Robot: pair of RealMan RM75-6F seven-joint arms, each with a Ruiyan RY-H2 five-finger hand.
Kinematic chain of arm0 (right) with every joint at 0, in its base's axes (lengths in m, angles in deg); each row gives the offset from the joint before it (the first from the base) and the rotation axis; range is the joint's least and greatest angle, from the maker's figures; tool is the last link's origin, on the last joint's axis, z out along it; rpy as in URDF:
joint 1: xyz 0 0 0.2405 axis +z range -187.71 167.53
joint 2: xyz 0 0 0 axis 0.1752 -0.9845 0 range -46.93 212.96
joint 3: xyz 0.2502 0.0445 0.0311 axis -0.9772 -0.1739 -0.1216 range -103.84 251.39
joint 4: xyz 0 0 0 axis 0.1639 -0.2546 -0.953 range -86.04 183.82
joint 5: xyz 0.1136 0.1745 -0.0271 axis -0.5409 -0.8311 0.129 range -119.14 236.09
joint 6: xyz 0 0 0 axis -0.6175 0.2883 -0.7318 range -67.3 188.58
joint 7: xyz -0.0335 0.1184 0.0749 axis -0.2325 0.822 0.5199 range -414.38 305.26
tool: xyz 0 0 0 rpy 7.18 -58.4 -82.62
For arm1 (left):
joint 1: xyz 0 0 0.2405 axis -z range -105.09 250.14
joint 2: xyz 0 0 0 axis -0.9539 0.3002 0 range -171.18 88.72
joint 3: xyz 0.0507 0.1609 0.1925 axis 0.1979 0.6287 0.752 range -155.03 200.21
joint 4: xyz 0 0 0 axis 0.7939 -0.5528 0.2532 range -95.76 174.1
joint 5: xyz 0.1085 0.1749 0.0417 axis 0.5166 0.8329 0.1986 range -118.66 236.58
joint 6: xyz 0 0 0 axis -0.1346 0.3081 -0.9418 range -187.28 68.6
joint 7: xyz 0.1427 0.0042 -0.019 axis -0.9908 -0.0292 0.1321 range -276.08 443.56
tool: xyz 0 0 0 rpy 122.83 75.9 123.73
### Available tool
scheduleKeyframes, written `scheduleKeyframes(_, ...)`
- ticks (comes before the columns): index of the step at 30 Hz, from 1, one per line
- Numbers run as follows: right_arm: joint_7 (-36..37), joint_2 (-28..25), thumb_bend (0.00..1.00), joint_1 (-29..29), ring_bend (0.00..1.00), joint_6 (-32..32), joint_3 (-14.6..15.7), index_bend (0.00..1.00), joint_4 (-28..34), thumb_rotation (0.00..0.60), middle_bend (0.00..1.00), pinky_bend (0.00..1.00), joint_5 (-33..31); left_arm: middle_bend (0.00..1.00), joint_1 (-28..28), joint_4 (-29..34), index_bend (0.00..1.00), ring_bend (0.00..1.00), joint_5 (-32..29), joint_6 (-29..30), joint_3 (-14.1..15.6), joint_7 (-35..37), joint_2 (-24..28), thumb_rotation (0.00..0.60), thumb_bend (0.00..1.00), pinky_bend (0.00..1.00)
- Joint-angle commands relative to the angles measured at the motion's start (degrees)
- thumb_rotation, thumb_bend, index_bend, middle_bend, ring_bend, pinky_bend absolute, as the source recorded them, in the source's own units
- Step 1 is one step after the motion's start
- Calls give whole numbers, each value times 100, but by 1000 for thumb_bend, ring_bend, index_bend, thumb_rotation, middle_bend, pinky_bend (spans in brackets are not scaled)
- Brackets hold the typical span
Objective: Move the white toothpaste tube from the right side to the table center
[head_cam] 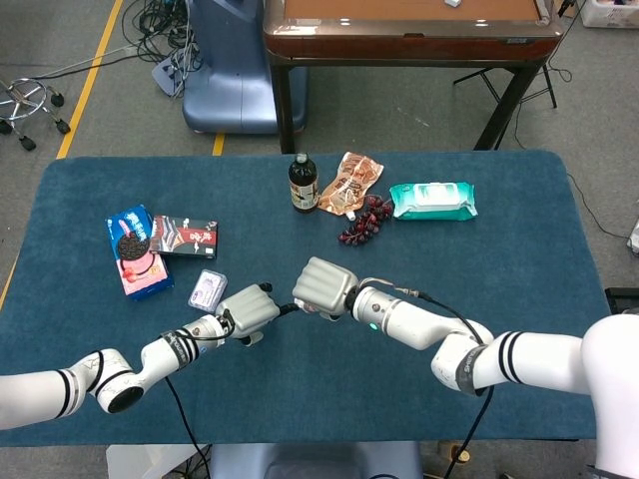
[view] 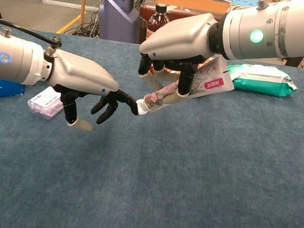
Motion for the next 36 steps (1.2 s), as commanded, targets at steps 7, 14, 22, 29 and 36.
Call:
scheduleKeyframes(7,192,-21,1000,-79,782,-11,-91,932,43,600,812,425,134,471,9,-20,69,451,-9,-8,6,-1,-21,600,317,151)
scheduleKeyframes(14,481,2,1000,-205,787,-113,-210,933,20,600,813,425,270,471,5,-36,61,450,-15,-2,4,37,-26,600,317,151)
scheduleKeyframes(22,951,78,1000,-394,791,-280,-363,933,-14,600,813,425,467,470,-25,-30,54,448,19,47,-3,126,-22,600,317,151)
scheduleKeyframes(29,1235,125,1000,-518,791,-358,-418,933,-102,600,813,425,669,470,-47,-19,40,447,43,55,13,170,21,600,318,151)
scheduleKeyframes(36,1358,55,1000,-711,790,-465,-387,933,-191,600,813,425,727,470,-131,192,40,447,39,129,96,50,287,600,317,151)
